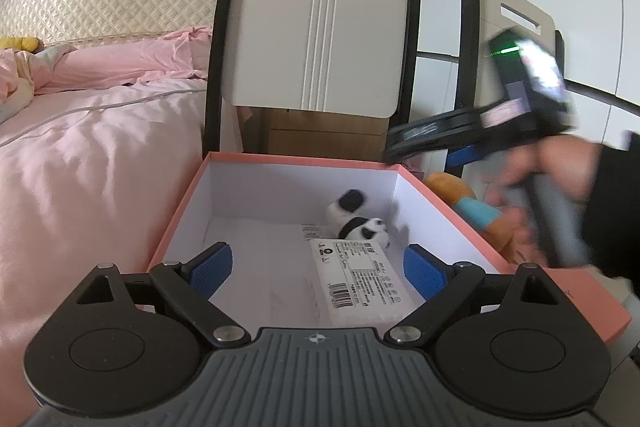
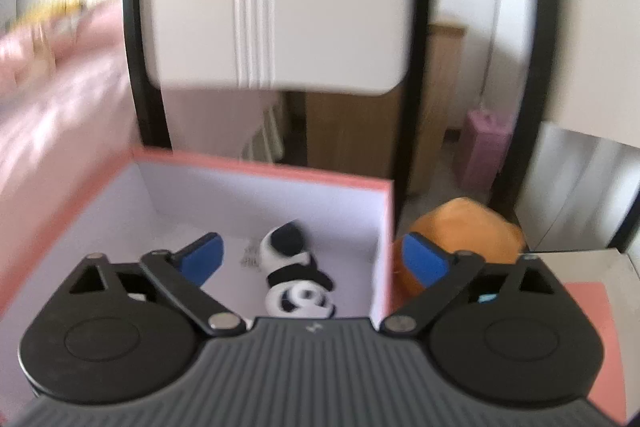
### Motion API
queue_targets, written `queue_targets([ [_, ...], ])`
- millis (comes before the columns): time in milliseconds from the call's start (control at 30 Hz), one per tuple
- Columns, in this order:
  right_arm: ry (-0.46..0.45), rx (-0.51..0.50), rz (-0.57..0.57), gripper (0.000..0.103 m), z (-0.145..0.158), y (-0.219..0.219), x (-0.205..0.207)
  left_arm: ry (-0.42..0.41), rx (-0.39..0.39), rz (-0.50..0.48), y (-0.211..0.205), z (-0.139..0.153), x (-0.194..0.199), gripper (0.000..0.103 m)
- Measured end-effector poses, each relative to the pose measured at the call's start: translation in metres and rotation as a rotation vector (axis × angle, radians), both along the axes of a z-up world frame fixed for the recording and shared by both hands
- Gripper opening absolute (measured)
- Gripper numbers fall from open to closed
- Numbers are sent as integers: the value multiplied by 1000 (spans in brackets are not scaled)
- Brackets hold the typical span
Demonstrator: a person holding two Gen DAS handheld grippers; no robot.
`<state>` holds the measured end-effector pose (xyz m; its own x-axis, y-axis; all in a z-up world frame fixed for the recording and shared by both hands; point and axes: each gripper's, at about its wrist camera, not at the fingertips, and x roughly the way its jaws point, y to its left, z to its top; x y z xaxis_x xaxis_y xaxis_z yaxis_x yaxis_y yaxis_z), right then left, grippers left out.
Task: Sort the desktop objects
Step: 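Open the right gripper to drop the panda into the box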
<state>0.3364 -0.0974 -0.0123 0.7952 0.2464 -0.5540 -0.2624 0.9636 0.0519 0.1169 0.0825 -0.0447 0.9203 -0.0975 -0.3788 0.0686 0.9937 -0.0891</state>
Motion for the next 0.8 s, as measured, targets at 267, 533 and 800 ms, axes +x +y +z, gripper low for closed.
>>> queue_targets([
  [267, -158, 39, -42, 103, 16, -42, -100, -14, 7, -9, -5, -1, -2, 94],
  [533, -236, 103, -57, 103, 21, -54, -176, -18, 14, -12, -6, -3, -2, 94],
  [800, -261, 150, -95, 103, 16, -66, -203, -48, 15, -16, -7, -2, -7, 94],
])
